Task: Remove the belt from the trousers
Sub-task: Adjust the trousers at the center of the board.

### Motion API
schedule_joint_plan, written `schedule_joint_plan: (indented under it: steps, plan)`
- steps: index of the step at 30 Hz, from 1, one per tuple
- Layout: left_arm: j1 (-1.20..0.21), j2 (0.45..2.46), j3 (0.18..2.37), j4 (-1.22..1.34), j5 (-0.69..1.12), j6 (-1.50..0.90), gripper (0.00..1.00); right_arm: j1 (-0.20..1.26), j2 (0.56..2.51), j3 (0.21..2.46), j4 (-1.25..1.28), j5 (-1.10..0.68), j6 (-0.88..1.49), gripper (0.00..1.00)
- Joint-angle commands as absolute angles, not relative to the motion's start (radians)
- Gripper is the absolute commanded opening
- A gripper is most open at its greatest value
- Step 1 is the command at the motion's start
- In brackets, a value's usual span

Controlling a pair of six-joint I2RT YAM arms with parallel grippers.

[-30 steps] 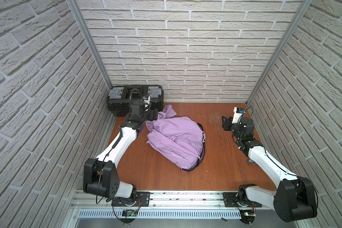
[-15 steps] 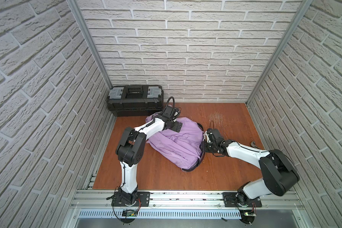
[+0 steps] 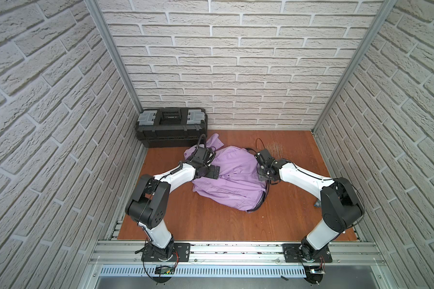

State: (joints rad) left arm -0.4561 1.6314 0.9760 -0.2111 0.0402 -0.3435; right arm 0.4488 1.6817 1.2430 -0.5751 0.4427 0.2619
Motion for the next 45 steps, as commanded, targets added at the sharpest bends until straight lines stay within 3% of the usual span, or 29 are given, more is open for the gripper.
schedule_joint_plan:
  steps: [1,8,12,14,20,26,29,33,35,37,41,45]
  plan:
    - [-0.484,1.548,0.899,-0.08,0.075,-0.448,0.98,0.444,1.701,1.483,-0.454,0.662,0.016,0.03]
    - [-0.724,1.466,0.685,0.282,-0.081,-0.57,0.94,0.504,1.758,1.807,-0.195,0.595,-0.402,0.02]
    - [-0.851,1.445,0.702,0.307,-0.189,-0.565,0.96,0.584,1.714,1.776,-0.035,0.5,-0.629,0.02]
    - [-0.855,1.367,0.702,0.293,-0.233,-0.553,0.97,0.603,1.656,1.665,0.02,0.436,-0.615,0.02]
    - [-0.766,1.05,0.718,0.118,-0.284,-0.312,0.98,0.61,1.483,1.093,0.186,0.236,-0.402,0.03]
    - [-0.456,0.895,0.623,0.032,-0.134,-0.464,0.98,0.654,1.519,0.805,0.245,0.219,-0.317,0.03]
    - [-0.372,0.959,0.626,0.047,0.004,-0.446,0.98,0.672,1.535,0.776,0.23,0.234,-0.297,0.03]
    - [-0.367,1.104,0.662,0.052,0.147,-0.244,0.98,0.676,1.519,0.777,0.17,0.242,-0.272,0.03]
    - [-0.366,1.18,0.717,0.007,0.166,-0.131,0.98,0.676,1.501,0.792,0.117,0.272,-0.25,0.14]
    - [-0.365,1.245,0.786,-0.031,0.192,-0.034,0.98,0.676,1.482,0.819,0.038,0.311,-0.218,0.15]
    - [-0.386,1.364,0.937,-0.076,0.31,0.1,0.98,0.676,1.423,0.848,-0.045,0.358,-0.164,0.09]
    - [-0.518,1.518,1.128,-0.249,0.219,0.317,0.98,0.675,1.361,0.838,0.009,0.399,-0.188,0.03]
